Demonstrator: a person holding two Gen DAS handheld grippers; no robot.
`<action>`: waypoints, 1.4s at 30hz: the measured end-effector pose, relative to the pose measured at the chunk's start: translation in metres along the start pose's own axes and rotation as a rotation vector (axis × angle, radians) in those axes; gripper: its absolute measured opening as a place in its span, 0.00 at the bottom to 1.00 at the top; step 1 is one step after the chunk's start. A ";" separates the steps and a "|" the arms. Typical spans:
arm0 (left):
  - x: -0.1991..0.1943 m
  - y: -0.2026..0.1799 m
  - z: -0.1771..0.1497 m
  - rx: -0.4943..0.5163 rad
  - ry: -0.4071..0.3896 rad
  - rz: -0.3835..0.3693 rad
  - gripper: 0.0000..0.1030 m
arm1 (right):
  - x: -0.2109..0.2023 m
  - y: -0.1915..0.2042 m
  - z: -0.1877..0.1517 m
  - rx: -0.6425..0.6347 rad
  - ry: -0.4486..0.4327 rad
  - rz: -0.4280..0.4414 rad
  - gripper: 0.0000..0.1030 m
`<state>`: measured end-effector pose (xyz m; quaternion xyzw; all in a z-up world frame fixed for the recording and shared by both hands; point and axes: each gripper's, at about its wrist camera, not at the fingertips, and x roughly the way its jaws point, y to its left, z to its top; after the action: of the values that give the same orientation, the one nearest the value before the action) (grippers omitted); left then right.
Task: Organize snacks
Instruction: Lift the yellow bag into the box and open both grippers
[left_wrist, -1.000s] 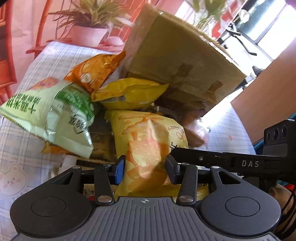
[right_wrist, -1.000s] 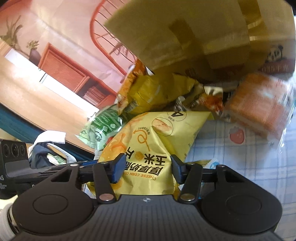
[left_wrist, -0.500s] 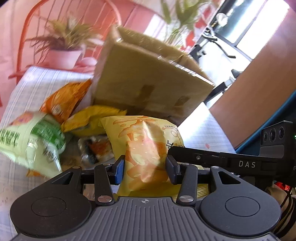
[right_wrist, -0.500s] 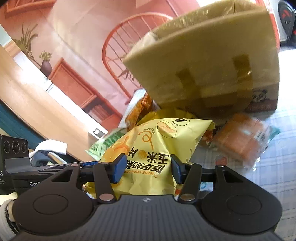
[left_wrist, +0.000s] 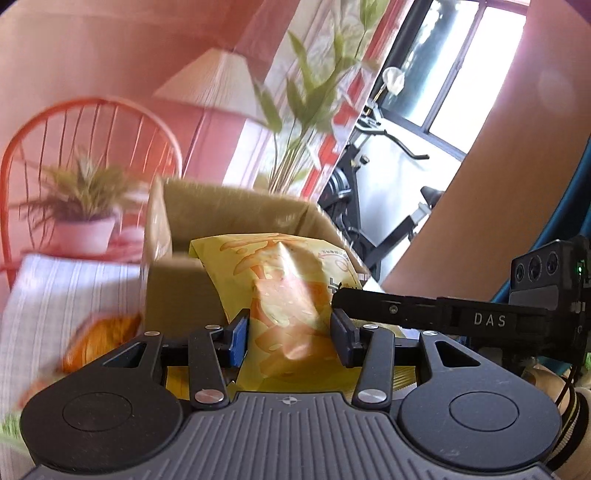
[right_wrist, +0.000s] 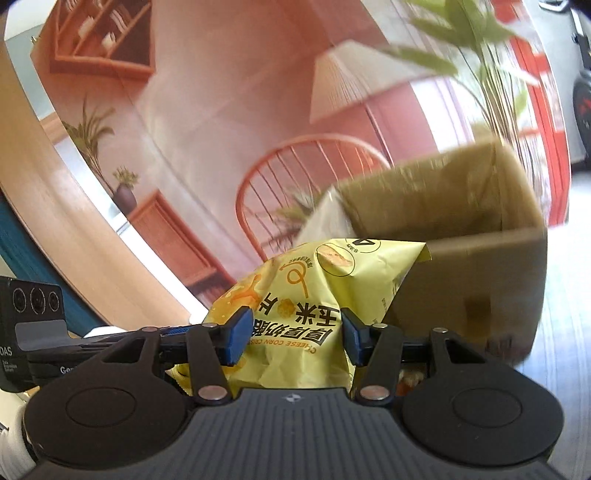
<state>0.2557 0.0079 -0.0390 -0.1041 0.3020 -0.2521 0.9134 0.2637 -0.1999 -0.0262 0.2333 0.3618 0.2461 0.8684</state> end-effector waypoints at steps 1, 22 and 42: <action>0.003 0.000 0.008 -0.002 0.006 -0.001 0.47 | 0.002 0.000 0.009 -0.004 -0.003 0.000 0.52; 0.168 0.068 0.120 -0.141 0.261 0.094 0.46 | 0.140 -0.114 0.129 0.193 0.204 -0.124 0.52; 0.173 0.075 0.115 -0.081 0.218 0.213 0.52 | 0.164 -0.131 0.113 0.153 0.225 -0.220 0.57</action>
<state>0.4748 -0.0143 -0.0599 -0.0802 0.4185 -0.1512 0.8919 0.4825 -0.2284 -0.1156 0.2288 0.4976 0.1459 0.8239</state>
